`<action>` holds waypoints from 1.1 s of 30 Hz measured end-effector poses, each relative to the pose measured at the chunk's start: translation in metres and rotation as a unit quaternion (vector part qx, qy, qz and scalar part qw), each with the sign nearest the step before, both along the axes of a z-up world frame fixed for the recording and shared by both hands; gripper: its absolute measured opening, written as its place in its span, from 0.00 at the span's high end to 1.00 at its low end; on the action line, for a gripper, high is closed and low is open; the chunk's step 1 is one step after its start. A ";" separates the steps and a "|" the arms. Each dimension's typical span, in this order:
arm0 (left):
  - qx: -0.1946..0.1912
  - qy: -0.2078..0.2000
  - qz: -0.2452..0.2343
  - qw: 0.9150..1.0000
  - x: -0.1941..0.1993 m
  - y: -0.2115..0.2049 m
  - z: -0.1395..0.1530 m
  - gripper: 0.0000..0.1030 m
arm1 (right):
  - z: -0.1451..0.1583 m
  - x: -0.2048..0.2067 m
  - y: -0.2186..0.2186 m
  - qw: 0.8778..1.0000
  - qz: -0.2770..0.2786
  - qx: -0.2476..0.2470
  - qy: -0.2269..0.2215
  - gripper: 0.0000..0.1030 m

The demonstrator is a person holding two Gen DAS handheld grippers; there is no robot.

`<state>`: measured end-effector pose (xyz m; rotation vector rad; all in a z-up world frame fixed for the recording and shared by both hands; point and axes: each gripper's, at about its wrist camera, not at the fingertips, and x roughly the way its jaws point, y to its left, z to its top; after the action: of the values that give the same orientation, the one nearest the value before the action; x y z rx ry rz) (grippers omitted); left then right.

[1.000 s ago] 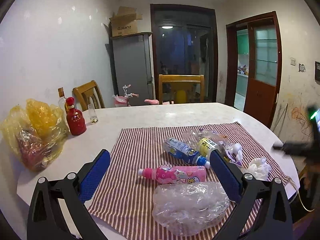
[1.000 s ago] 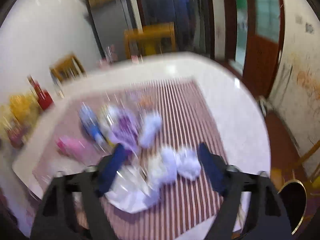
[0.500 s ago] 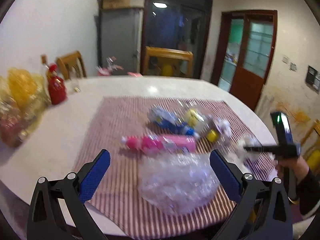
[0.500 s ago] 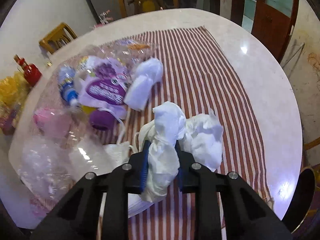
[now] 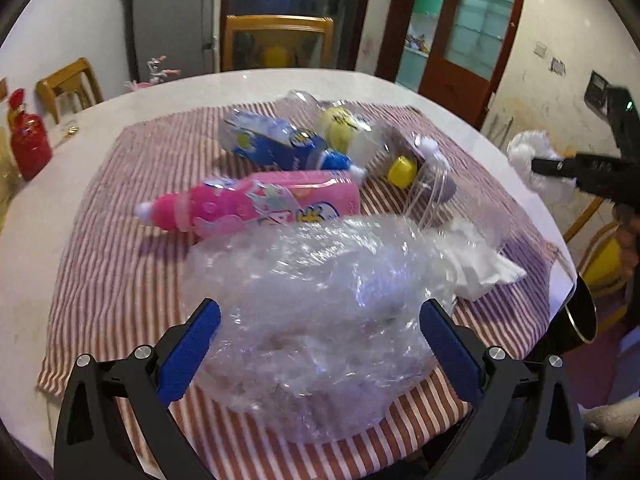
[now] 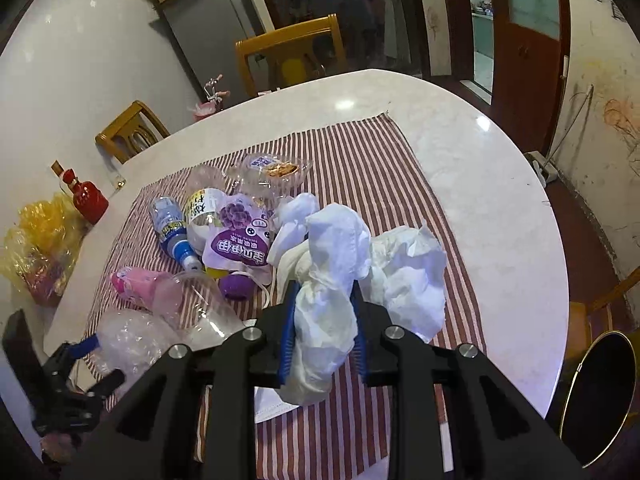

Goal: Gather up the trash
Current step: 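Grasp the white tissues with the right tool while the left tool grasps the crumpled plastic wrap, then carry both items to the black bin and open both tools over it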

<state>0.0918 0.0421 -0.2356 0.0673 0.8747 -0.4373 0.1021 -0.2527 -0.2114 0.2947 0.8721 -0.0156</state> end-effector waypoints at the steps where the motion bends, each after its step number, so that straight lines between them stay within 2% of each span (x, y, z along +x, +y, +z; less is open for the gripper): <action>1: 0.011 -0.004 0.002 1.000 0.003 -0.004 -0.003 0.06 | 0.001 -0.001 -0.001 1.000 -0.001 0.003 -0.001 0.76; 3: 0.023 -0.005 0.008 1.000 0.007 -0.009 -0.008 0.06 | 0.000 0.002 0.000 1.000 0.000 0.005 -0.001 0.75; 4: 0.021 0.007 0.014 1.000 0.012 -0.011 -0.013 0.06 | 0.000 0.001 0.001 1.000 0.002 0.007 -0.001 0.75; 5: 0.013 0.017 0.018 1.000 0.014 -0.010 -0.015 0.11 | 0.000 0.002 0.001 1.000 0.003 0.008 -0.001 0.75; 6: -0.004 0.029 0.021 0.999 0.017 -0.008 -0.017 0.44 | 0.000 0.002 0.002 1.000 0.004 0.009 -0.002 0.74; 7: -0.022 0.043 0.033 0.998 0.021 -0.004 -0.019 0.67 | 0.000 0.001 0.002 1.000 0.005 0.010 -0.002 0.74; 8: -0.026 0.047 0.043 0.998 0.023 -0.002 -0.018 0.78 | 0.001 0.002 0.002 1.000 0.006 0.010 -0.002 0.73; 10: -0.033 0.042 0.037 0.998 0.021 0.001 -0.014 0.84 | 0.001 0.002 0.002 1.000 0.006 0.012 -0.003 0.73; 17: -0.063 -0.020 0.048 0.997 0.005 0.020 0.035 0.85 | 0.003 0.002 0.002 1.000 0.007 0.015 -0.006 0.73; 24: -0.071 -0.074 0.043 0.994 -0.011 0.021 0.078 0.85 | 0.000 0.003 0.006 1.000 0.013 0.018 -0.004 0.73; 29: -0.081 -0.095 -0.027 0.992 -0.012 -0.009 0.101 0.85 | 0.013 -0.006 -0.006 0.999 -0.001 0.021 -0.029 0.73; 33: -0.090 -0.110 -0.099 0.985 -0.007 -0.061 0.119 0.85 | 0.034 -0.034 -0.049 0.997 -0.051 0.017 -0.060 0.73</action>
<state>0.0847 -0.0184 -0.1169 0.0352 0.6106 -0.6811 0.0681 -0.3016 -0.1776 0.3687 0.7379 -0.0777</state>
